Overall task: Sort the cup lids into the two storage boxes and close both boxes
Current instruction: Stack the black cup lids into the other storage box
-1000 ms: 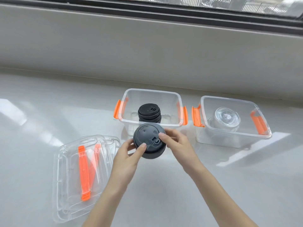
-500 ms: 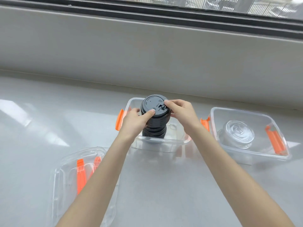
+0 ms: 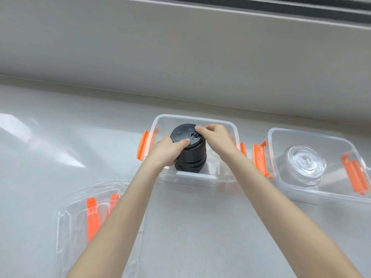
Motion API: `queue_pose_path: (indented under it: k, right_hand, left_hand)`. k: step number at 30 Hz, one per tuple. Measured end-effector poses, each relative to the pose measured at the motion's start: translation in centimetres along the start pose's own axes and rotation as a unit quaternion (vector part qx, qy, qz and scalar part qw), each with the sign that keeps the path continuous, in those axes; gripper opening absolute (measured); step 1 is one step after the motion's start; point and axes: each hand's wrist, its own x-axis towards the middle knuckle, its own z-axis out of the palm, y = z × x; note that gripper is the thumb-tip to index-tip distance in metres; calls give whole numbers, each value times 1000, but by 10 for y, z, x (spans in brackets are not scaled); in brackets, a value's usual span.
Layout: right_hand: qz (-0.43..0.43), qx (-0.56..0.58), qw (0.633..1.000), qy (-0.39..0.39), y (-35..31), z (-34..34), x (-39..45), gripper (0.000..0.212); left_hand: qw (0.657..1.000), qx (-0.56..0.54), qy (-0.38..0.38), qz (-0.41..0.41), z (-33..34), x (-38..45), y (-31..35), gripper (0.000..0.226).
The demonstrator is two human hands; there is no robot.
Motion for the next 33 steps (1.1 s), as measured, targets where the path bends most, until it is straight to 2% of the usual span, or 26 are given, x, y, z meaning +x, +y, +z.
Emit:
queue_pose_path:
  k: [3,7,10,12,15,20,22,27,33]
  right_hand:
    - [36,-2,999,-9,0,-4,-3,41]
    - [81,-15,996,-37,0,-6,-8,46]
    - [75,-2,996,-52,1,-6,-12,27]
    - [68,13,997,-47,3,-8,-14,16]
    - [67,16,997,-38,8,-10,-16,23]
    - [87,-1,996,-35,12,-7,-15,44]
    - [95,0,995,-34,12,-6,-14,44]
    - [113,5,993,-24,11,-6,-14,41]
    - [97,23,995,-14,17,-6,-16,40]
  left_hand:
    - [1000,-19,-7,-19,0,9,1,25]
    - [999,-31,-26,-33,-3,19,-1,43]
    - [1000,10,-18,-13,-1,20,-1,34]
    - [1000,18,-8,7,0,20,0,36]
    - [999,32,5,30,2,21,1,44]
    - [998,56,-2,29,2,23,1,43]
    - [998,60,-3,36,3,24,-1,36]
    - [996,76,11,51,5,24,-1,49]
    - [991,101,27,80,4,23,1,46]
